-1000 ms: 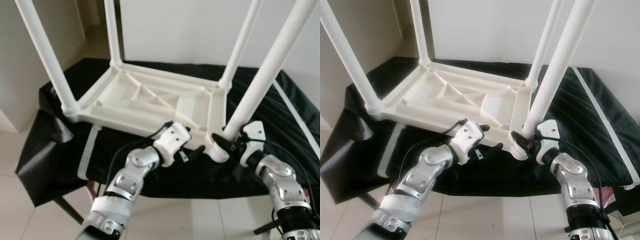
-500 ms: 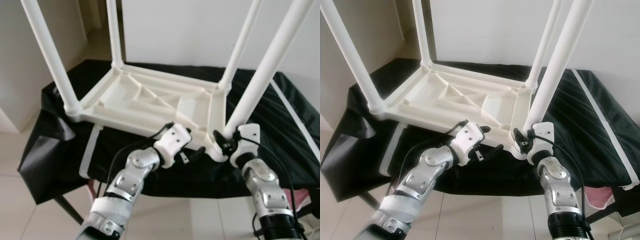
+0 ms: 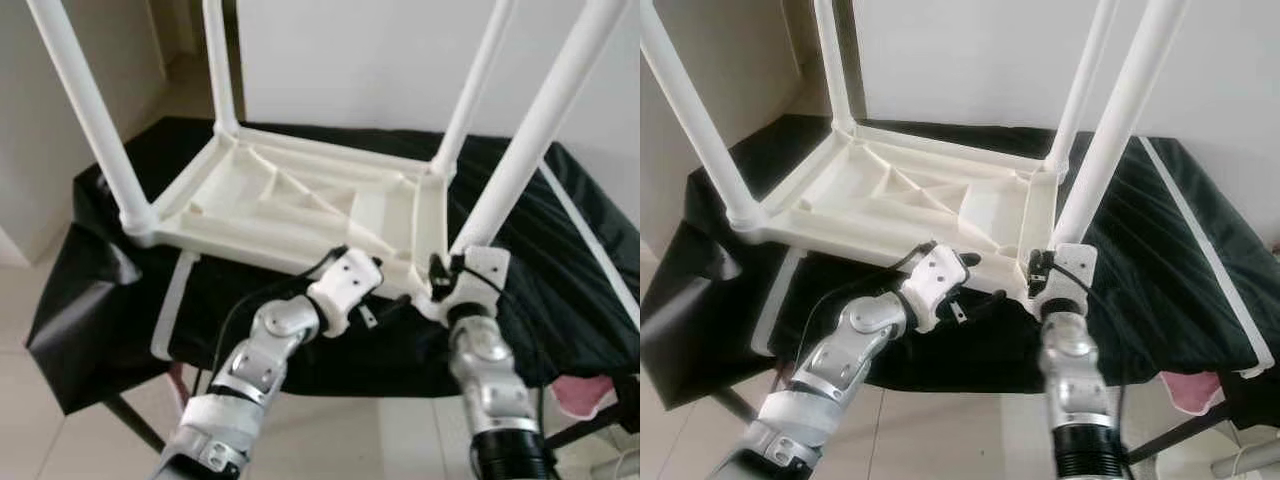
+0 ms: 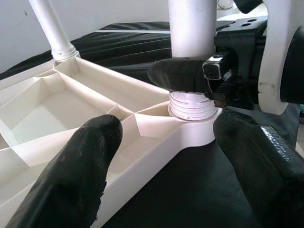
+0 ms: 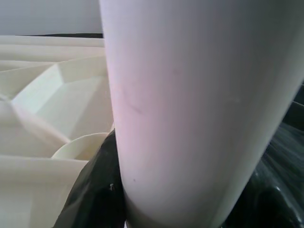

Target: Building children table

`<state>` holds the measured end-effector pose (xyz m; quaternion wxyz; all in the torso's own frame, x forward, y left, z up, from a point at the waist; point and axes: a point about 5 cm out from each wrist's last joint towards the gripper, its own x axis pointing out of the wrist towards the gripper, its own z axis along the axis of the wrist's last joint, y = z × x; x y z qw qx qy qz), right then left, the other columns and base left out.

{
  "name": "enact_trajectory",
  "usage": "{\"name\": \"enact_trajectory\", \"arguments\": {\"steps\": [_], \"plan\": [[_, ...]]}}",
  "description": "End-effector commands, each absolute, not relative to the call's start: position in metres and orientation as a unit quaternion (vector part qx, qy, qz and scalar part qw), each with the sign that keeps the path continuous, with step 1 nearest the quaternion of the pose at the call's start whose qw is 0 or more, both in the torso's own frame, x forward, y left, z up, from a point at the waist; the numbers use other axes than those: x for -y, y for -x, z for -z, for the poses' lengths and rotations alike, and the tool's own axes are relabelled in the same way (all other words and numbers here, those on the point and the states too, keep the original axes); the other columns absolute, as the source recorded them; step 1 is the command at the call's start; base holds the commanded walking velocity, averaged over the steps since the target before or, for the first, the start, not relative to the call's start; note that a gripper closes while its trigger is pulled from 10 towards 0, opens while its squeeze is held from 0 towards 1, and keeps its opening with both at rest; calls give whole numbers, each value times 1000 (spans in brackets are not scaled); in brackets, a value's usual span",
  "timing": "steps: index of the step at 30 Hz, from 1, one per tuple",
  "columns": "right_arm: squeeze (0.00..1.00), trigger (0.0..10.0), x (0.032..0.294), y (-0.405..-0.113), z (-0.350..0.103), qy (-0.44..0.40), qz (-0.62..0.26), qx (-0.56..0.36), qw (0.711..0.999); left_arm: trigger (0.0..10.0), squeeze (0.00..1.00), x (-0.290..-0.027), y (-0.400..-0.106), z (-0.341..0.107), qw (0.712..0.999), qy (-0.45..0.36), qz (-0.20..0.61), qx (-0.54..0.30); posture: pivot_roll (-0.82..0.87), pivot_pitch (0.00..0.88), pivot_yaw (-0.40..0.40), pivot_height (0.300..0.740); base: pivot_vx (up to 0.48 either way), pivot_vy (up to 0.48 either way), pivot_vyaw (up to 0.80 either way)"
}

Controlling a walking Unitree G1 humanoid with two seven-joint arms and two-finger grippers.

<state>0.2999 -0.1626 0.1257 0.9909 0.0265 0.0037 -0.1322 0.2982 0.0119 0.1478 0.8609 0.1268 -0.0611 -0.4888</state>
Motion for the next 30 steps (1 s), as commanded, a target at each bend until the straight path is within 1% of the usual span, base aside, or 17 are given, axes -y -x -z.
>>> {"name": "enact_trajectory", "arguments": {"steps": [1,5,9,10,11,12,15,18,20,22,23,26,27,28,30], "plan": [[0,10000,161,-296,-108,-31,155,-53,986,10000,0,-10,-297,-147,864,-123,484,64,-34,0,-55,740,0,0,0],[0,10000,154,-297,-112,-35,145,-42,988,10000,0,-9,-296,-146,864,-120,484,65,-35,0,-62,740,0,0,0],[0,10000,156,-296,-114,-26,144,-34,989,10000,0,-9,-296,-146,864,-120,484,64,-34,0,-64,740,0,0,0],[204,10000,157,-296,-115,-21,145,-29,989,10000,0,-9,-296,-146,864,-120,484,64,-33,0,-65,740,0,0,0],[796,10000,158,-296,-117,-19,147,-24,989,10000,0,-9,-296,-145,865,-120,484,64,-35,0,-65,740,0,0,0],[1000,10000,159,-295,-119,-24,144,-17,989,10000,0,-8,-296,-145,865,-120,483,64,-34,0,-67,740,0,0,0],[1000,10000,159,-295,-120,-28,142,-14,989,10000,0,-8,-296,-145,865,-119,483,65,-34,0,-67,740,0,0,0],[1000,10000,163,-290,-133,-34,112,35,993,10000,0,-8,-296,-146,865,-122,483,66,-39,0,-69,740,0,0,0],[1000,10000,164,-288,-136,-36,97,46,994,10000,0,-8,-296,-146,864,-122,483,67,-40,0,-69,740,0,0,0],[1000,10000,164,-288,-136,-36,97,46,994,10000,0,-8,-296,-146,864,-122,483,67,-40,0,-69,740,0,0,0],[1000,10000,167,-284,-137,-34,76,53,995,10000,0,-7,-297,-147,864,-121,483,68,-44,0,-68,740,0,0,0],[1000,10000,170,-280,-137,-36,57,54,996,10000,0,-7,-297,-148,864,-121,483,69,-44,0,-68,740,0,0,0],[1000,10000,176,-277,-134,-42,34,45,998,10000,0,-6,-297,-148,864,-121,483,70,-49,0,-67,740,0,0,0],[584,10000,182,-276,-133,-37,13,42,998,10000,0,-6,-298,-148,864,-123,484,71,-51,0,-67,740,0,0,0],[584,10000,182,-276,-133,-37,13,42,998,10000,0,-6,-298,-148,864,-123,484,71,-51,0,-67,740,0,0,0]]}}
